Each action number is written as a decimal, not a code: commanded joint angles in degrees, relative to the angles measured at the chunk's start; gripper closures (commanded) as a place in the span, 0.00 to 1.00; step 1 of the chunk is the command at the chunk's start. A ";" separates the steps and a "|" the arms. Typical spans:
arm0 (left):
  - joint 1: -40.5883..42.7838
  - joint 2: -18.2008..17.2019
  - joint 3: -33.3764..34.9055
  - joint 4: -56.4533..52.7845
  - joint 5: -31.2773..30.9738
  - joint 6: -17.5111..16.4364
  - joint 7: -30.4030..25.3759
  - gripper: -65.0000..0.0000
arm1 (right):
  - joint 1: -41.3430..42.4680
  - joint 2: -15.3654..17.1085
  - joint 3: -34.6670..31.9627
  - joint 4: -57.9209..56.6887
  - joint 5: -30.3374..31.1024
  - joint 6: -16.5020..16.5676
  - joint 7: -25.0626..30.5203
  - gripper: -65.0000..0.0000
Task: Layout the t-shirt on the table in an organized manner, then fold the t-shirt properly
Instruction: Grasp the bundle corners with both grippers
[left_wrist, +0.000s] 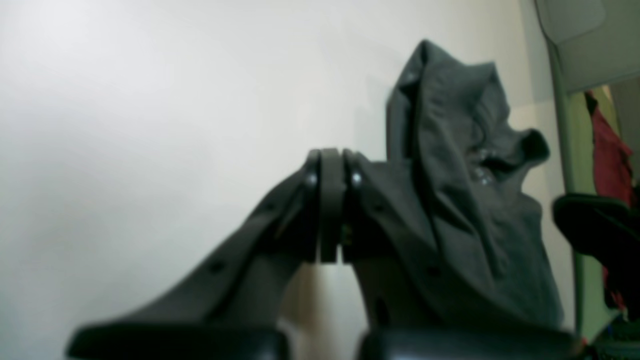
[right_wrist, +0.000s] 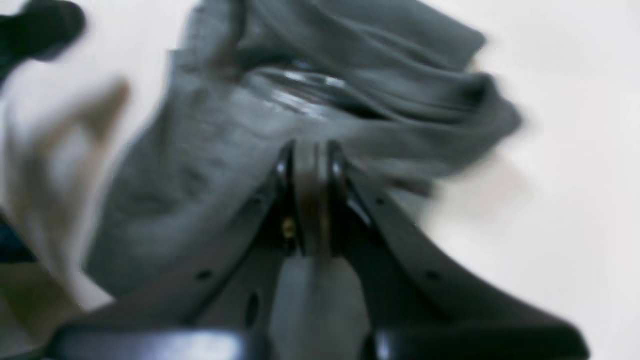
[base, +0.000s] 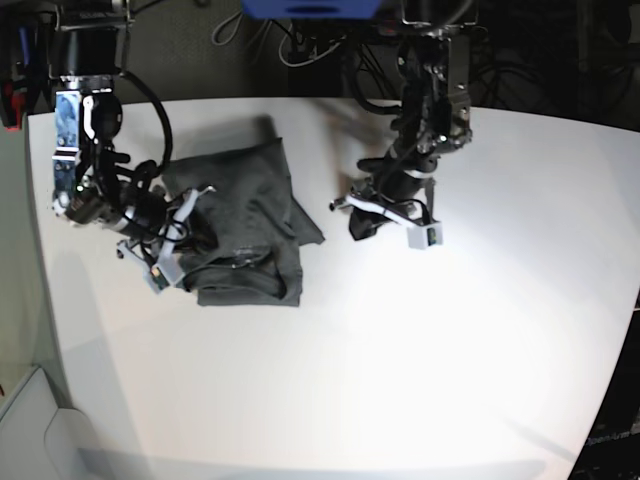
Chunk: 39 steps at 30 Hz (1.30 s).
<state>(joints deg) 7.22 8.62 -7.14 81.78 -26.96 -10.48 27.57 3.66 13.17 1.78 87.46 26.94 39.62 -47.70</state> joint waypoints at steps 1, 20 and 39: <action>-1.11 0.38 0.32 0.38 -1.30 -0.55 -0.98 1.00 | 1.22 0.24 -0.68 -0.38 1.06 0.38 1.42 0.96; -6.83 0.38 4.45 -8.85 -2.53 -1.17 -0.98 1.00 | 4.47 0.06 -3.32 -11.55 1.06 0.38 5.81 0.96; -17.20 0.38 9.55 -26.00 -12.20 -10.22 -0.19 1.00 | 4.65 0.33 -7.54 -11.55 0.97 0.38 5.81 0.96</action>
<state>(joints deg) -9.72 8.29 2.02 55.61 -38.15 -20.45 25.93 7.42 13.30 -5.69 75.22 27.40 39.79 -42.15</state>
